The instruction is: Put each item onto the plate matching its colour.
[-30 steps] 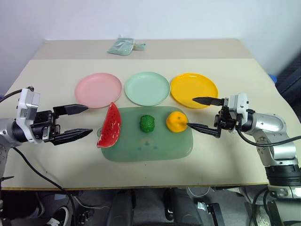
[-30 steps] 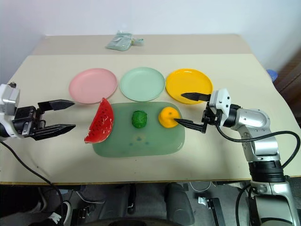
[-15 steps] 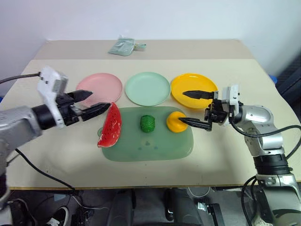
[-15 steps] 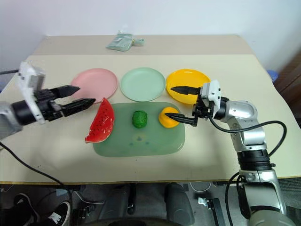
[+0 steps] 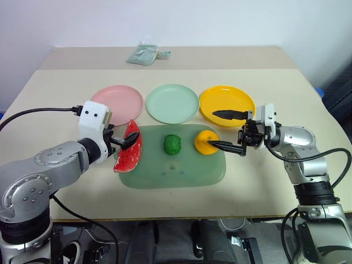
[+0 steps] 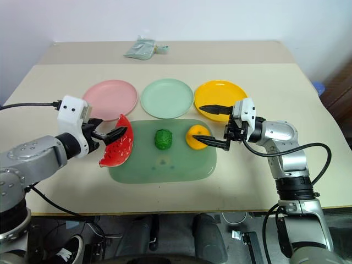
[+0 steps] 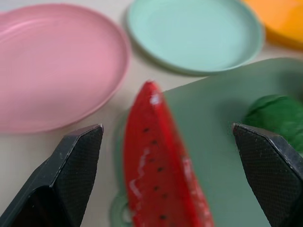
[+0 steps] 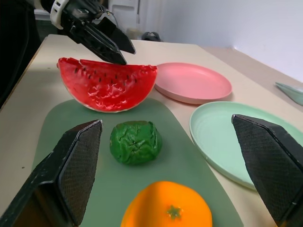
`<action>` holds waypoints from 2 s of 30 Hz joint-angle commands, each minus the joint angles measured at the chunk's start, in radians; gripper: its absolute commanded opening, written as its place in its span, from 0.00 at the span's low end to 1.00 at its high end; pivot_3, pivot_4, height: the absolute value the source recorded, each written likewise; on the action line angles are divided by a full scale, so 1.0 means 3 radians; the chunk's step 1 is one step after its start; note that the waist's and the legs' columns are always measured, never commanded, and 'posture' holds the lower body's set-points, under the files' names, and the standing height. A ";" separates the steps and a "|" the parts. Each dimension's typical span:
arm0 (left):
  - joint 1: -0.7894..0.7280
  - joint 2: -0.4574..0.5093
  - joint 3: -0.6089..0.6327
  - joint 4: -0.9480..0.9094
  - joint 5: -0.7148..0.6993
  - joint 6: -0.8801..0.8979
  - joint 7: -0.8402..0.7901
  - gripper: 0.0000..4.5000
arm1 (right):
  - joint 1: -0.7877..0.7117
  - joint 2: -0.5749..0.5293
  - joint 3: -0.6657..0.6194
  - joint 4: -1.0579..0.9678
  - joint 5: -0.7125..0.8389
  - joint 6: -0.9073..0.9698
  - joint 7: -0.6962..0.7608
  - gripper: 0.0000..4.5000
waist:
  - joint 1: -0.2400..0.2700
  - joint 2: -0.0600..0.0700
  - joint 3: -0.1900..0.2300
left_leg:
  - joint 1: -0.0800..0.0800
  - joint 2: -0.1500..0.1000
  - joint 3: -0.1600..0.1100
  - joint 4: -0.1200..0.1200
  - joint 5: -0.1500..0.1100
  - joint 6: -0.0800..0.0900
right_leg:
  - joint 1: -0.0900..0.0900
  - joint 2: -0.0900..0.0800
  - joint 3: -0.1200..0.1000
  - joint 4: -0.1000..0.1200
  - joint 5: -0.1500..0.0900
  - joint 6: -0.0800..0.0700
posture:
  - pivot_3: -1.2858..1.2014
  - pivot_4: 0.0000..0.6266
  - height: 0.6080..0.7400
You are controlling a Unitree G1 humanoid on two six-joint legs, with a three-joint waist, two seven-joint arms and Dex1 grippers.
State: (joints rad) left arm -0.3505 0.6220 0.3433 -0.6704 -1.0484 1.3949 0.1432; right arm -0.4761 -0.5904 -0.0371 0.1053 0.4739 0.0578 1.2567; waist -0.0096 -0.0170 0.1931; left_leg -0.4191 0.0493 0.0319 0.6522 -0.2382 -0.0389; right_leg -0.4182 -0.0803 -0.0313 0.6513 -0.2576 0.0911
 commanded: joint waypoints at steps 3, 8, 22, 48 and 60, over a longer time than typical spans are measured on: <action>0.0038 -0.0064 -0.0066 -0.0154 0.0111 0.0026 0.0081 1.00 | 0.0055 -0.0037 -0.0086 -0.0189 0.0021 -0.0023 -0.0069 1.00 | 0.0009 0.0000 0.0000 | 0.0000 0.0000 0.0000 0.0000 0.0000 0.0000 | 0.0000 0.0000 0.0000 0.0000 0.0000 0.0000 | 0.52 0.24 1.00; 0.0152 -0.0144 -0.0148 -0.0156 0.0252 -0.0006 0.0061 1.00 | 0.0048 -0.0010 -0.0066 -0.0231 0.0017 -0.0011 -0.0131 1.00 | 0.0002 0.0000 0.0000 | 0.0001 -0.0001 -0.0001 0.0000 0.0000 0.0000 | 0.0001 0.0000 0.0000 -0.0001 0.0000 0.0000 | 0.52 0.24 1.00; 0.0234 -0.0299 -0.0410 -0.0046 0.0642 -0.0135 -0.0165 0.87 | 0.0069 -0.0037 -0.0067 -0.0274 0.0021 0.0010 -0.0170 1.00 | 0.0008 0.0000 0.0000 | 0.0001 -0.0001 0.0000 0.0000 0.0000 -0.0001 | 0.0003 0.0000 0.0000 -0.0001 0.0000 0.0000 | 0.52 0.24 1.00; -0.0304 -0.0163 -0.0566 0.0250 0.1371 -0.0568 -0.0604 0.11 | 0.0084 -0.0052 -0.0044 -0.0293 -0.0014 0.0003 -0.0240 1.00 | 0.0014 0.0000 0.0000 | 0.0002 -0.0001 -0.0001 0.0000 0.0000 0.0000 | 0.0004 0.0000 -0.0001 -0.0003 0.0000 0.0000 | 0.52 0.24 1.00; -0.0914 -0.0214 -0.0823 0.1781 0.2216 -0.1987 -0.1021 0.11 | -0.0210 0.0275 -0.0015 -0.0110 -0.0165 -0.0172 -0.0566 1.00 | 0.0046 0.0000 0.0000 | 0.0002 -0.0001 0.0002 -0.0002 0.0000 0.0000 | 0.0003 0.0002 -0.0001 -0.0005 0.0000 0.0000 | 0.52 0.24 1.00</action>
State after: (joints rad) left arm -0.5828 0.5699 0.0490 -0.1828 -0.4026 0.8649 -0.1562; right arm -0.5291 -0.5134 -0.0369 0.0803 0.4321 0.0316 1.0983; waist 0.0043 -0.0170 0.1931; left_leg -0.4187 0.0490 0.0323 0.6516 -0.2382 -0.0390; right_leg -0.4173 -0.0798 -0.0318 0.6495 -0.2577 0.0911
